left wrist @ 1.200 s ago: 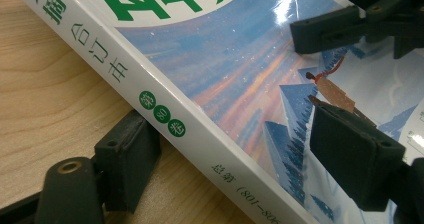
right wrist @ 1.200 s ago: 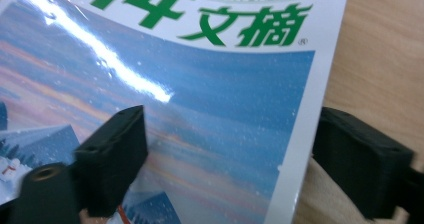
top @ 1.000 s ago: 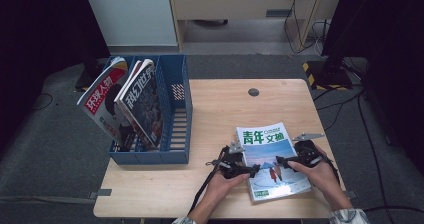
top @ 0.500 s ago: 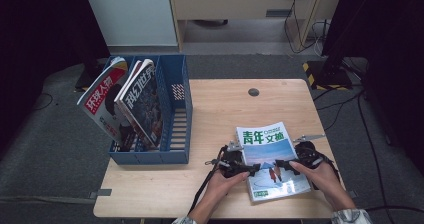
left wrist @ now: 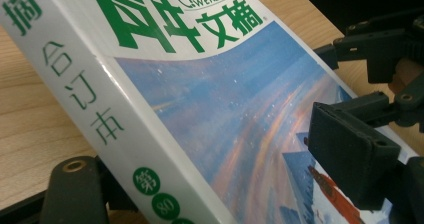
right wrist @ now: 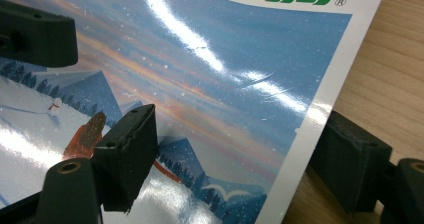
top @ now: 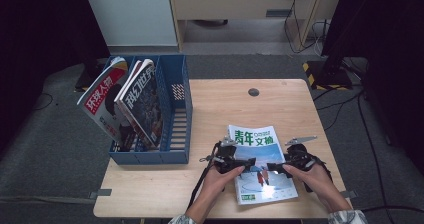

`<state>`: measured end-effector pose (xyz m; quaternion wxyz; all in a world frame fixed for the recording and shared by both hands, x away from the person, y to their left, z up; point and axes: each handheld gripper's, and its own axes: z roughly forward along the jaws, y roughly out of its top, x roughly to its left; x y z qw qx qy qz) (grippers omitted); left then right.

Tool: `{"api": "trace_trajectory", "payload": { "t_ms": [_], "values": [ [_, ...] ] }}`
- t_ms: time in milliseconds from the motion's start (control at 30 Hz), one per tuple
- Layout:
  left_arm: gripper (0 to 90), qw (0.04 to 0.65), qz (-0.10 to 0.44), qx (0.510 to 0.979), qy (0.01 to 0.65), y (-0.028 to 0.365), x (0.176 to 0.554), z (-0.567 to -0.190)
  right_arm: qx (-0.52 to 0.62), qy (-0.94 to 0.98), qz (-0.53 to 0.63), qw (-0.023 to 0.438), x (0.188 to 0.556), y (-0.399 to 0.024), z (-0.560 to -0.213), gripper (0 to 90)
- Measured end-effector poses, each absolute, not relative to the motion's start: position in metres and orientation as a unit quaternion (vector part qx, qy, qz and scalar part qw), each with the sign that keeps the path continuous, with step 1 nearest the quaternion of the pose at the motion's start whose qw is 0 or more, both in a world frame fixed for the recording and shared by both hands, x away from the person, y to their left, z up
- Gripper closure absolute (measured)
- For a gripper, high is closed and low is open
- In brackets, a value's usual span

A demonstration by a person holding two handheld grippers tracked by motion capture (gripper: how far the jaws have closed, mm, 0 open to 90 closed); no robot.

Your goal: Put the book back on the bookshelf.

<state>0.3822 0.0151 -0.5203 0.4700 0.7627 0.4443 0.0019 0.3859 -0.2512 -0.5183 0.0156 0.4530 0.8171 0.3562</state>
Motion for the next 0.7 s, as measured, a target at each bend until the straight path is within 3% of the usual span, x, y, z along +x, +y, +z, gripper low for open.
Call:
{"api": "trace_trajectory", "payload": {
  "t_ms": [700],
  "values": [
    [24.4, 0.471, 0.013, 0.753, 0.460, 0.031, 0.390, -0.516, 0.412, 0.834, 0.367, 0.014, 0.381, -0.229, -0.519, 25.5]
  ]
}}
